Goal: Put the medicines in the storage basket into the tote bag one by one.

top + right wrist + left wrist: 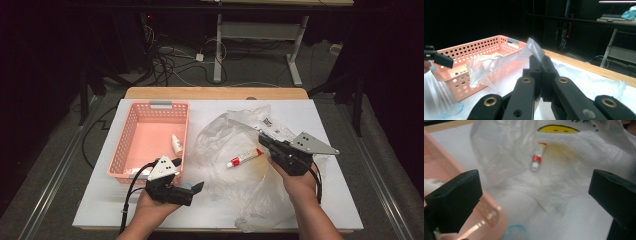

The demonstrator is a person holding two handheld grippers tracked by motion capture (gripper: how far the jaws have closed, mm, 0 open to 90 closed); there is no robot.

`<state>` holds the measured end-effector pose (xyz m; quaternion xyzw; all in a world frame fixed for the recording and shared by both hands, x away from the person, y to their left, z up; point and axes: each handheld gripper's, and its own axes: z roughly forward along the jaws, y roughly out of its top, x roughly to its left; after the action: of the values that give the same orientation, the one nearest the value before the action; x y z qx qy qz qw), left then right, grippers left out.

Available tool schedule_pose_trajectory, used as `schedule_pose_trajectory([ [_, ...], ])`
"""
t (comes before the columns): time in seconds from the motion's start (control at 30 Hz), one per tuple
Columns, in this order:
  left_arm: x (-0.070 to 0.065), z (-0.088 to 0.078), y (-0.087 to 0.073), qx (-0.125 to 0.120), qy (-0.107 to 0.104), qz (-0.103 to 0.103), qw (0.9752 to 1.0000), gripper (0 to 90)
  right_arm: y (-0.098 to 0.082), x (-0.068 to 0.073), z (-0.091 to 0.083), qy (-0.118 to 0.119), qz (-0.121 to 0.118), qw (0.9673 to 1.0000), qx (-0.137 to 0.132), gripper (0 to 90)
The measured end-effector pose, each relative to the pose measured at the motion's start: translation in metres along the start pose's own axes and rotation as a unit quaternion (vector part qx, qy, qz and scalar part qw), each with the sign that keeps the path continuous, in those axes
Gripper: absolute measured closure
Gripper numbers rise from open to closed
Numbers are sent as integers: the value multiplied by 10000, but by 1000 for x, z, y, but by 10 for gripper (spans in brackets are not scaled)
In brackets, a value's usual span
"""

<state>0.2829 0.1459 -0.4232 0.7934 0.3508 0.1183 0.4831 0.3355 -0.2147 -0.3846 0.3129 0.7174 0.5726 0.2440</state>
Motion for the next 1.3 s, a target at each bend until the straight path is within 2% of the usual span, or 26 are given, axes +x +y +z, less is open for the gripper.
schedule_pose_trajectory([
  [0.13, 15, -9, -2, -26, 283, -96, 9995, 0, -1, -1, 0, -10, 10, 10000, 12, 900],
  [0.27, 30, -18, -5, -16, 639, -186, 9978, 0, -1, -1, -1, 7, 35, 10000, 17, 900],
  [0.47, 53, -30, -12, -33, 918, -481, 9946, 0, -2, -2, 0, 18, -3, 10000, 18, 900],
  [0.6, 64, -37, -17, -21, 1095, -601, 9922, 0, -2, -2, 0, 19, 9, 10000, 22, 900],
  [0.77, 73, -42, -20, 36, 1302, -645, 9894, 0, -3, -3, 0, 5, 37, 10000, 24, 900],
  [0.97, 80, -44, -24, 44, 1382, -754, 9875, 0, -2, -4, -2, -8, 29, 10000, -1, 900],
  [1.2, 78, -41, -21, 81, 1320, -771, 9882, 0, -2, -4, -2, -23, 37, 10000, 0, 900],
  [1.27, 77, -37, -15, 186, 1271, -813, 9884, 0, -1, -4, -3, -31, 27, 10000, -12, 900],
  [1.3, 76, -34, -11, 260, 1278, -735, 9887, 0, -2, -4, -3, -34, 26, 10000, -14, 900],
])
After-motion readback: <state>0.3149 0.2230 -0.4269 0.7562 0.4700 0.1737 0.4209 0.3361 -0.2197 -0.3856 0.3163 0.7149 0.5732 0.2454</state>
